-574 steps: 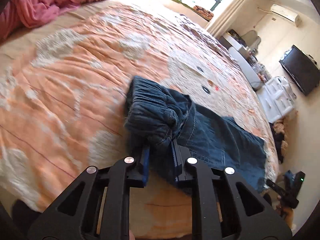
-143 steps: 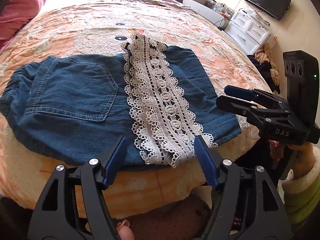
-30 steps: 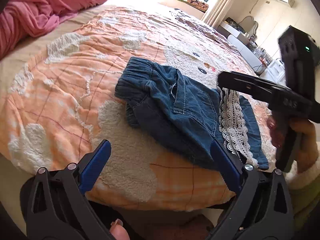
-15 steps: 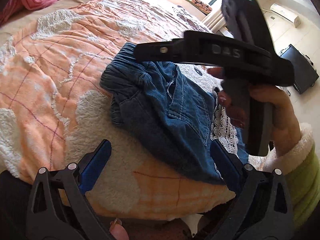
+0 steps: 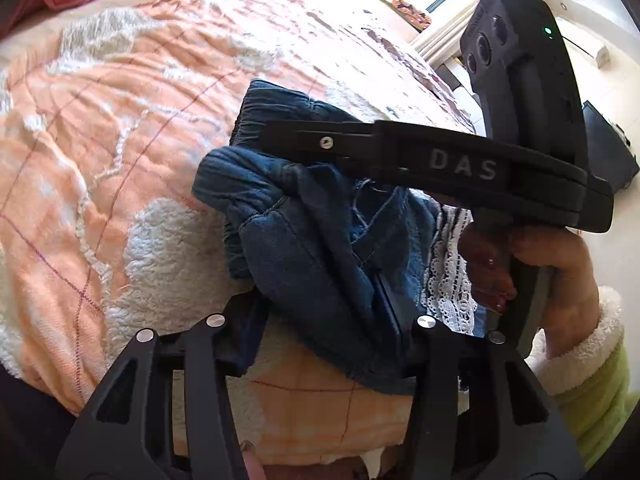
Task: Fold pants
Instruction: 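Grasp the elastic waistband with the right tool and lift it up, then fold the waistband over the pants with the right tool and release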
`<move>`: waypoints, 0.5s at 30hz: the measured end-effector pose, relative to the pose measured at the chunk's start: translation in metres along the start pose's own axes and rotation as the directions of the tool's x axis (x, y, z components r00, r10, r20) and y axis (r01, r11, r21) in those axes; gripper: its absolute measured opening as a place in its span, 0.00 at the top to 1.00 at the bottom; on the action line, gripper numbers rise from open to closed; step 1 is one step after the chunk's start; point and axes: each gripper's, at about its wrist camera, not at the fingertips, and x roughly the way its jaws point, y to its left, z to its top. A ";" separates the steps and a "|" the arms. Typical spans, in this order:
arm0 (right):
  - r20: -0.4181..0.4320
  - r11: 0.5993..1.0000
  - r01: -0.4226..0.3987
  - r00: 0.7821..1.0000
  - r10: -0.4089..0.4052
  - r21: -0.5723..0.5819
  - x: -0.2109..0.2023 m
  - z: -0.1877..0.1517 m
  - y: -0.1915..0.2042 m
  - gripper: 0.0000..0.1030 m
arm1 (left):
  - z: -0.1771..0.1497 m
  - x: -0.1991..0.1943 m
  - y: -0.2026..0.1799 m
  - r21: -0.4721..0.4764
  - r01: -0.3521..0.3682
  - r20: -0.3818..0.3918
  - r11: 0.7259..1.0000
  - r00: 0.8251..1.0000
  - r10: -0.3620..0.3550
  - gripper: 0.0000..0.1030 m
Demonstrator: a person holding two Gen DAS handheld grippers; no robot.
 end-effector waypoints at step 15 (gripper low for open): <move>0.287 0.995 -0.071 0.957 0.048 0.071 -0.139 -0.083 -0.045 0.72 | -0.014 0.000 -0.118 0.360 -0.072 0.083 0.930 0.996 0.045 0.61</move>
